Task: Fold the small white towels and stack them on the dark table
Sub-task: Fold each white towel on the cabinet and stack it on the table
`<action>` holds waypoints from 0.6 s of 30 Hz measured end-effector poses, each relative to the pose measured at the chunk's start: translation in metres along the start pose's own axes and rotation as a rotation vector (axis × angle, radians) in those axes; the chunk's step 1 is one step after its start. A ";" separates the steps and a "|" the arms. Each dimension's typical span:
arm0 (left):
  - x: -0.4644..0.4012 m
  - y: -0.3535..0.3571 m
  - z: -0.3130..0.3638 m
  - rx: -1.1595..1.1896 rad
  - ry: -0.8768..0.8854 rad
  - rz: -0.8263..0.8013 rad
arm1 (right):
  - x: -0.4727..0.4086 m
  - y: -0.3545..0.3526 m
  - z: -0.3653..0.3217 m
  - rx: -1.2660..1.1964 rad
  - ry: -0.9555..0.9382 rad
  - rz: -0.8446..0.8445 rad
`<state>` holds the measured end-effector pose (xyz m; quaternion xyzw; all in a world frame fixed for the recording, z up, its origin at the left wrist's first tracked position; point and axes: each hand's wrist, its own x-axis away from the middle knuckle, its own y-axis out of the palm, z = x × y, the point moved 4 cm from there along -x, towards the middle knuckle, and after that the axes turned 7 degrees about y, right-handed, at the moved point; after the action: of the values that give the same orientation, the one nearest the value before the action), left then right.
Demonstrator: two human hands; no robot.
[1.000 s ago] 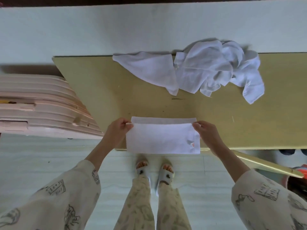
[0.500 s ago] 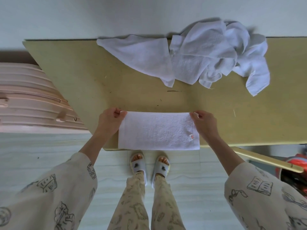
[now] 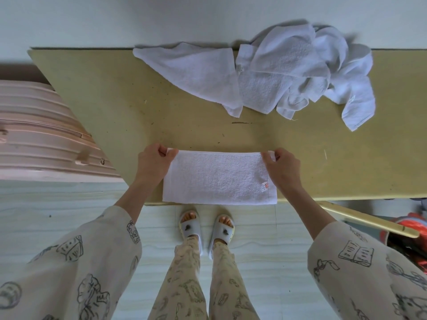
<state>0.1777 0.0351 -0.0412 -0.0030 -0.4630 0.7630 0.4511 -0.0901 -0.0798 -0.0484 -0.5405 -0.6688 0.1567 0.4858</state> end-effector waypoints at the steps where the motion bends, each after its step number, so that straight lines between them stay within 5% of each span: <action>1: 0.001 0.000 0.000 0.010 -0.006 0.006 | 0.001 -0.002 0.000 -0.007 0.007 0.004; 6: 0.012 -0.005 -0.005 0.017 0.009 0.113 | 0.011 -0.009 0.005 -0.049 -0.038 0.155; 10: 0.044 0.004 0.001 -0.287 0.404 0.303 | 0.042 0.003 0.000 0.061 -0.425 0.331; 14: 0.072 0.059 0.016 -0.460 0.745 0.084 | 0.074 0.057 -0.010 0.297 -0.745 0.217; 18: 0.056 0.086 0.010 -0.589 0.728 0.002 | 0.058 0.079 -0.002 0.451 -0.655 0.209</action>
<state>0.0807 0.0526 -0.0733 -0.3990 -0.4716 0.5488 0.5632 -0.0407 -0.0011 -0.0778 -0.4071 -0.6784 0.5118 0.3349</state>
